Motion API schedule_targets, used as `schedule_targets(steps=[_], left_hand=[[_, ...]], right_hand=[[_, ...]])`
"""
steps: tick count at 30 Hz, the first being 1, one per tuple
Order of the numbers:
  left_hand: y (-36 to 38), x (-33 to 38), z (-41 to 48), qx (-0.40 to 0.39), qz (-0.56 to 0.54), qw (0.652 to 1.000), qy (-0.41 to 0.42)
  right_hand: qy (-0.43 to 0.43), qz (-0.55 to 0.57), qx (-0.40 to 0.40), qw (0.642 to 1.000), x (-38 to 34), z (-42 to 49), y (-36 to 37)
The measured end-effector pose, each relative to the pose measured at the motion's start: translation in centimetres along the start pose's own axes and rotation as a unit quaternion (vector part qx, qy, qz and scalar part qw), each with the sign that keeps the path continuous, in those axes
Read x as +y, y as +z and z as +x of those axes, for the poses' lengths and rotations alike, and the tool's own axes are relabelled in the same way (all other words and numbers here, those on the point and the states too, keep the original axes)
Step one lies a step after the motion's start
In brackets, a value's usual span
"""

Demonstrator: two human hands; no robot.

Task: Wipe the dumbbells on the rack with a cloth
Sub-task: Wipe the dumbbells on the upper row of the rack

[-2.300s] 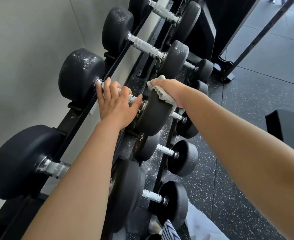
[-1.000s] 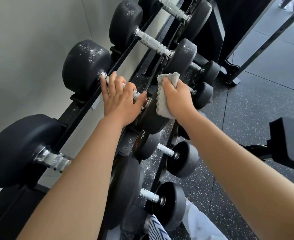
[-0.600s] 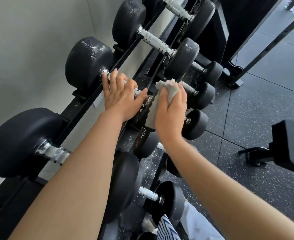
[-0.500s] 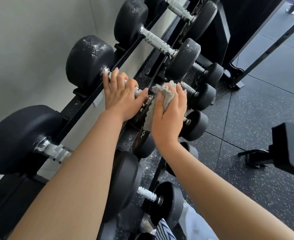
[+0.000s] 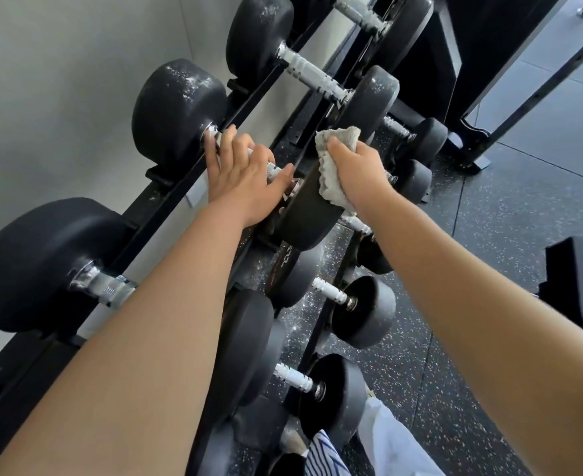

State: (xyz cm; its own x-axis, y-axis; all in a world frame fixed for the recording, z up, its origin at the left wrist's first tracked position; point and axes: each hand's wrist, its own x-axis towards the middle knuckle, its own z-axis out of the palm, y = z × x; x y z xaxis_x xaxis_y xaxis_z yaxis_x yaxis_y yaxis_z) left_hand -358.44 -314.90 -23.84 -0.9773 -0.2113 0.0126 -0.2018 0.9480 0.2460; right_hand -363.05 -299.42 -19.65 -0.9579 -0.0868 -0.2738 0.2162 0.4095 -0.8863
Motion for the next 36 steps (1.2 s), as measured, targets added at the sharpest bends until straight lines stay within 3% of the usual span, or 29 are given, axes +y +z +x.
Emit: schedule_targets(steps=[2,5,7,9,17,22,25,29,31,33,36], left_hand=[[0.0,-0.1,-0.1,-0.001,-0.004,1.000,0.000],[0.0,-0.2,-0.2,-0.003,-0.006,1.000,0.002],[0.1,-0.2,-0.2,-0.001,-0.004,1.000,0.004],[0.2,-0.2,-0.1,0.003,-0.004,1.000,0.006],[-0.1,0.0,-0.2,-0.002,-0.001,1.000,-0.004],[0.1,0.4,-0.3,-0.006,0.010,1.000,-0.020],[0.2,0.3,-0.3,-0.009,0.009,1.000,-0.028],[-0.7,0.8,-0.6,-0.037,-0.012,0.998,-0.044],[-1.7,1.3,-0.4,-0.056,-0.049,0.995,-0.071],[-3.0,1.8,-0.1,-0.070,-0.103,0.987,-0.103],[-4.8,2.9,-0.5,-0.099,-0.164,0.974,-0.124]], right_hand=[[-0.037,0.007,0.061,0.997,0.9,-1.5,1.2],[-0.157,0.024,0.158,0.974,3.9,-5.6,4.3],[-0.222,-0.004,0.189,0.957,5.4,-7.1,5.7],[-0.230,-0.033,0.195,0.953,6.0,-6.9,5.8],[-0.163,-0.034,0.131,0.977,3.7,-4.7,2.5],[-0.049,-0.015,0.002,0.999,1.3,-0.5,0.1],[-0.091,-0.102,0.003,0.991,1.2,-1.2,0.7],[-0.210,-0.164,0.009,0.964,2.7,-3.2,0.6],[-0.194,-0.133,-0.061,0.970,2.3,-3.0,-0.1],[-0.119,-0.023,-0.127,0.984,1.7,-2.5,-1.4],[-0.061,0.065,-0.127,0.988,1.9,-2.0,-2.8]])
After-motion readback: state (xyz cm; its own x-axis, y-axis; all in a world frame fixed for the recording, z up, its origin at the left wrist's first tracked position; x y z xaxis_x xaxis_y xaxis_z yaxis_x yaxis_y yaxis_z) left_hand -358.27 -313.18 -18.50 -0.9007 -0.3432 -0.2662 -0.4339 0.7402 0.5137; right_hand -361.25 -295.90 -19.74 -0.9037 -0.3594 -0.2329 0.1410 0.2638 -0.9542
